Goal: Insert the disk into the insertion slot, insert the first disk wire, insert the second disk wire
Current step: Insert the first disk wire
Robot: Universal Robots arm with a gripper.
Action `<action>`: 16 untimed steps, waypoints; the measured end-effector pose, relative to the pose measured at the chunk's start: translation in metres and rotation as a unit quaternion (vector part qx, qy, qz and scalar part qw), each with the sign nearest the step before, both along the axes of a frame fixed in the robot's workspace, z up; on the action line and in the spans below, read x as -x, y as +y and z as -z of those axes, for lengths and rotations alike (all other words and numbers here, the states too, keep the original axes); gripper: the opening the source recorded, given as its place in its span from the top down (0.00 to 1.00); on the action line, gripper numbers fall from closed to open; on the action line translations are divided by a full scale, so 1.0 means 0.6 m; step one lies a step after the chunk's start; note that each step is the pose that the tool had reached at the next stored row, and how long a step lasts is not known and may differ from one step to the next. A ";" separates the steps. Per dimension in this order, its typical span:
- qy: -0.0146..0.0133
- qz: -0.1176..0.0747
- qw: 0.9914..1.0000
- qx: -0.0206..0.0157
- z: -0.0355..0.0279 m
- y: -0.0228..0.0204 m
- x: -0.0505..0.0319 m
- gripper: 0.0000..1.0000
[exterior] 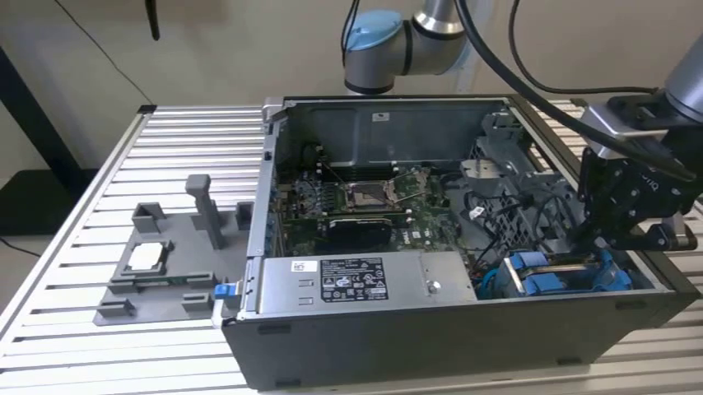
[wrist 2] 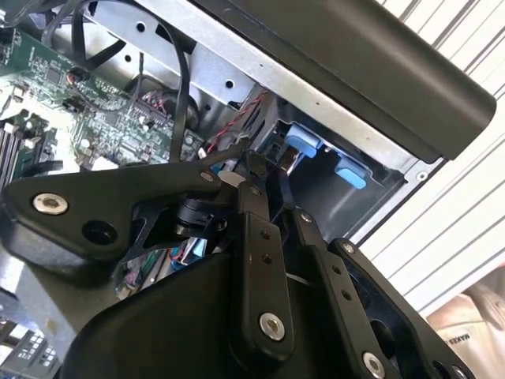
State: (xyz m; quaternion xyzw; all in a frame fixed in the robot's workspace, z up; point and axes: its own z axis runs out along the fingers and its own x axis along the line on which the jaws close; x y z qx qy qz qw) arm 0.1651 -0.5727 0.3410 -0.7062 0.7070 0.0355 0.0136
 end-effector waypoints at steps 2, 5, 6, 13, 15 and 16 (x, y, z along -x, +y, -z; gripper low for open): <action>0.000 0.000 1.000 0.000 0.001 0.0000 0.000 0.81; 0.000 0.000 1.000 0.000 0.003 0.0000 0.001 0.81; -0.001 0.000 1.000 0.000 0.003 0.0000 0.001 0.81; -0.001 0.000 1.000 0.000 0.007 0.0000 0.001 0.81; -0.001 0.001 1.000 0.000 0.009 0.0000 0.001 0.81; -0.001 0.001 1.000 0.000 0.011 0.0000 0.001 0.81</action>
